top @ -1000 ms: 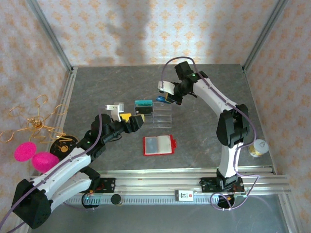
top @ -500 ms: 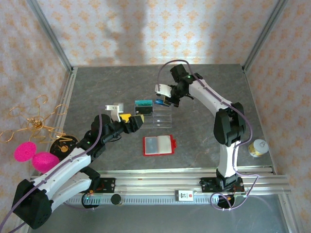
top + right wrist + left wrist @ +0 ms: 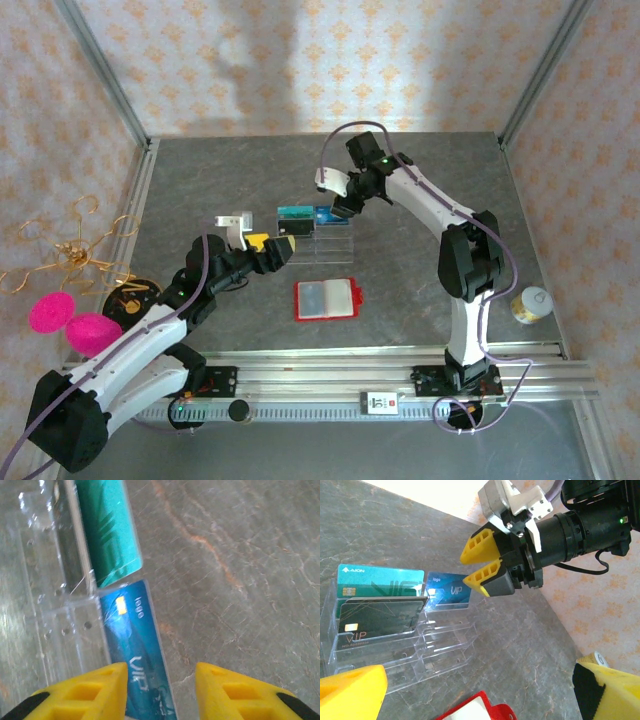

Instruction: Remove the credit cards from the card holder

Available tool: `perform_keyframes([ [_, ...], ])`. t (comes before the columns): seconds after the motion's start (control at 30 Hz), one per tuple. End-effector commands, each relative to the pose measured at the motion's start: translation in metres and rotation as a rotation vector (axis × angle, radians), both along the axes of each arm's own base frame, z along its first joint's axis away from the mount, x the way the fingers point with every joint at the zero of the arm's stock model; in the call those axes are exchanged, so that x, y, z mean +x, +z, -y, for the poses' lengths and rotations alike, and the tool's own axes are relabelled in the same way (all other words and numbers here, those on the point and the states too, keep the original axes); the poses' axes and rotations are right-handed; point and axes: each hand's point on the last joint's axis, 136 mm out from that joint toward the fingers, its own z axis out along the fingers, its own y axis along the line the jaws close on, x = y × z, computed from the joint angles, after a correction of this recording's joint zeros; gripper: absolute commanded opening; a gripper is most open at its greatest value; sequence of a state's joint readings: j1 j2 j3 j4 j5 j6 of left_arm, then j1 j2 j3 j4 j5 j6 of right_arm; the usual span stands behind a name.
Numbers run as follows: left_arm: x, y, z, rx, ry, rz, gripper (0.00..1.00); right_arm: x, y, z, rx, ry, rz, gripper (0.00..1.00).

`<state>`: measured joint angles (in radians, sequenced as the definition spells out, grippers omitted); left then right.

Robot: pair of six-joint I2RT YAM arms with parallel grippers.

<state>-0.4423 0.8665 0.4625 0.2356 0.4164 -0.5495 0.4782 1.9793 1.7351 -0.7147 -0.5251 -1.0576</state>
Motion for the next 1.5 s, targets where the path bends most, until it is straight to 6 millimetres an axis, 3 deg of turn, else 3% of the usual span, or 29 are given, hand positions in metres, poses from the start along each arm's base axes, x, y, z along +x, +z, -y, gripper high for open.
perform_keyframes([
  [0.0,-0.002,0.009,0.001,-0.035,-0.015,0.035,0.95,0.020,0.040,-0.018,0.133,-0.071,0.063,0.40],
  [0.23,-0.005,0.015,-0.004,-0.134,0.018,0.073,0.99,0.020,0.095,-0.041,0.465,-0.229,-0.009,0.42],
  [0.37,-0.005,0.020,-0.015,-0.176,0.080,0.105,0.99,0.003,0.097,-0.045,0.678,-0.422,-0.139,0.41],
  [0.43,-0.006,0.019,-0.019,-0.192,0.100,0.106,0.99,-0.006,0.082,-0.037,0.710,-0.578,-0.176,0.40],
  [0.53,-0.006,0.004,-0.022,-0.189,0.121,0.057,0.99,-0.037,0.049,-0.027,0.697,-0.746,-0.255,0.40],
  [0.77,-0.010,-0.054,-0.022,-0.123,0.133,-0.125,0.86,-0.159,-0.038,-0.026,0.405,-0.803,-0.296,0.40],
  [0.9,-0.016,-0.066,-0.026,-0.151,0.148,-0.147,0.82,-0.200,-0.080,-0.029,0.278,-0.792,-0.264,0.40],
  [1.03,-0.020,-0.072,-0.029,-0.143,0.159,-0.155,0.79,-0.212,-0.089,-0.046,0.230,-0.751,-0.212,0.38],
  [1.23,-0.023,-0.078,-0.032,-0.135,0.164,-0.167,0.78,-0.203,-0.085,-0.065,0.229,-0.718,-0.154,0.39],
  [1.47,-0.024,-0.080,-0.031,-0.132,0.157,-0.170,0.77,-0.204,-0.107,-0.068,0.130,-0.702,-0.161,0.40],
])
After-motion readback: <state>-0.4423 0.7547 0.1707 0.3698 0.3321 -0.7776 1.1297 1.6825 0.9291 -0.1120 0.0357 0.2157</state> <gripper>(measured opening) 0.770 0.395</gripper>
